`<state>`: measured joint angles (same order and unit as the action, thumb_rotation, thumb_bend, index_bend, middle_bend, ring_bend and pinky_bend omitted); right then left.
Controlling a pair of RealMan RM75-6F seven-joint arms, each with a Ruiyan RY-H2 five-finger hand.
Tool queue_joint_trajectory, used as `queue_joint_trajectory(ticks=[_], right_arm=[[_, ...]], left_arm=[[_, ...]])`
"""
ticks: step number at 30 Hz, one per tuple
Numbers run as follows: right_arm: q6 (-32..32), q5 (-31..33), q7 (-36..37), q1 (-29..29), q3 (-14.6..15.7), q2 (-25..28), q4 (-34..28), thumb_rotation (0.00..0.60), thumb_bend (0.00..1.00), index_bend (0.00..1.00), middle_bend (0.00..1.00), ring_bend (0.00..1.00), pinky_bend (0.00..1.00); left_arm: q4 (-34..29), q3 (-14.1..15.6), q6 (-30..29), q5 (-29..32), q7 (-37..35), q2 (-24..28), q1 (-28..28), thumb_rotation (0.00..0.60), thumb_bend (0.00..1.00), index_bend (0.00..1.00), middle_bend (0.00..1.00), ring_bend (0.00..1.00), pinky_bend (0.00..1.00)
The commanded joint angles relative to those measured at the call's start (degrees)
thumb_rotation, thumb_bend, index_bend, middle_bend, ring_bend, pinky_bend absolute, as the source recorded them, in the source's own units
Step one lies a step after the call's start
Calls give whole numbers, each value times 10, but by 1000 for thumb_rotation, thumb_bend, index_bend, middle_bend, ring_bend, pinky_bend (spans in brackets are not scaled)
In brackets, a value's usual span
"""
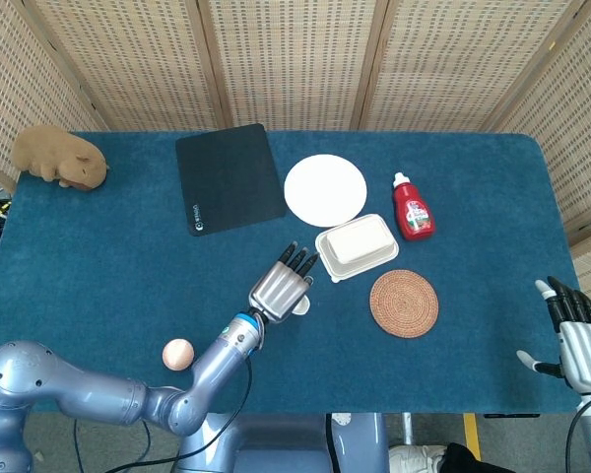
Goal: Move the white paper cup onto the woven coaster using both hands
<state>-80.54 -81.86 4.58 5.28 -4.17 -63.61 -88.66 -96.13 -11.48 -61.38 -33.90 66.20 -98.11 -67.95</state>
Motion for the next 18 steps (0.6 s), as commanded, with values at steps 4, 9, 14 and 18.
queue_joint_trajectory(ticks=[4, 9, 14, 18], right_arm=[[-2, -1, 7, -1, -1, 1, 2, 600, 6, 0, 0, 0, 0], [-6, -5, 11, -2, -1, -1, 6, 600, 6, 0, 0, 0, 0], [-8, -6, 13, -3, -2, -2, 7, 600, 7, 0, 0, 0, 0], [-8, -6, 11, -2, -1, -2, 8, 600, 7, 0, 0, 0, 0]], left_arm=[[21, 9, -1, 13, 8, -21, -13, 600, 203, 340, 0, 0, 0], [30, 16, -10, 22, 16, -30, -19, 600, 162, 267, 0, 0, 0], [36, 20, -13, 27, 11, -33, -19, 600, 161, 252, 0, 0, 0], [39, 23, -17, 23, 0, -33, -15, 600, 152, 158, 0, 0, 0]])
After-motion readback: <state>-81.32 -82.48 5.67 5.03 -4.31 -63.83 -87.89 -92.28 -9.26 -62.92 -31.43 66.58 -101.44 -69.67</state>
